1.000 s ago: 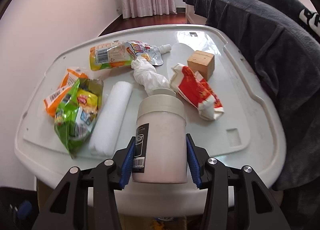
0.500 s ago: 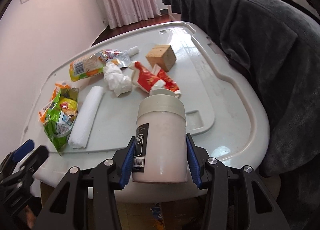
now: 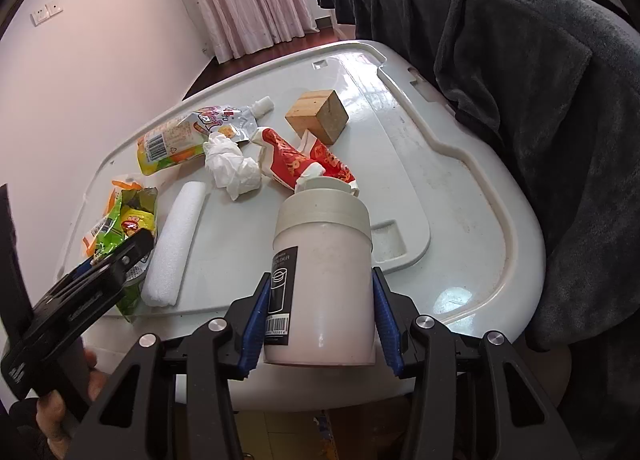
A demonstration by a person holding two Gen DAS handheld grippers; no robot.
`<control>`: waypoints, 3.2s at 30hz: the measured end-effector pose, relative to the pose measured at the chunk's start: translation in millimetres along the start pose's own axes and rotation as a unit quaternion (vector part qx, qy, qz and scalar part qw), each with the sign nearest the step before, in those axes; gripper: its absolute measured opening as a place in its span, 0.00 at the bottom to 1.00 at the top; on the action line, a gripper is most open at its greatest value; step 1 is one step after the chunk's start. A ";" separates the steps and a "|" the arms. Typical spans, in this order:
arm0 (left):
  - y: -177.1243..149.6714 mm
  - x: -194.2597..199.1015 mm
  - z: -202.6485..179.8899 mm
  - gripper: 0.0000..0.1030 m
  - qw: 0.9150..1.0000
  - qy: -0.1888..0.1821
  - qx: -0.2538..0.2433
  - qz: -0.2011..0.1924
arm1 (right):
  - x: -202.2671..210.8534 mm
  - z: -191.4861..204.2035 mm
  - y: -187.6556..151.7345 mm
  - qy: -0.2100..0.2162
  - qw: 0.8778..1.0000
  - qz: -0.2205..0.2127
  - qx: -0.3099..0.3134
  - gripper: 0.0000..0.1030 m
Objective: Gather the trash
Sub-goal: 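Grasp the white bottle with the right tool while the left tool grasps the green chip bag, then carry the white bottle and green chip bag toward the cardboard box, then open both tools to drop the bottle and chip bag into the box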
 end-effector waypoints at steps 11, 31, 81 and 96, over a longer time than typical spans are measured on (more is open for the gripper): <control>0.0 -11.2 12.6 0.42 0.999 -0.028 0.032 -0.003 | 0.9 1.0 -0.9 -0.003 1.000 -0.003 0.004 0.46; 0.8 41.3 9.2 0.40 1.000 -0.008 -0.007 -0.028 | 11.0 22.2 -4.6 0.025 0.999 -0.020 0.027 0.46; -163.2 150.1 50.1 0.50 0.989 0.075 -0.041 0.124 | 78.5 63.9 -160.2 0.048 0.991 0.062 0.105 0.47; -157.6 152.4 54.4 0.74 0.990 0.089 -0.035 0.106 | 88.0 50.0 -144.9 0.043 0.997 0.027 0.058 0.75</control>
Point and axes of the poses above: each gripper's, at about its wrist camera, not at the fingertips, and x roughly against the way its jaws point, z to its left, y to its top, the point moved 5 cm from there along -x, roughly the way its jaws point, and after that the axes turned 11 degrees about -z, right-handed, at the moved point
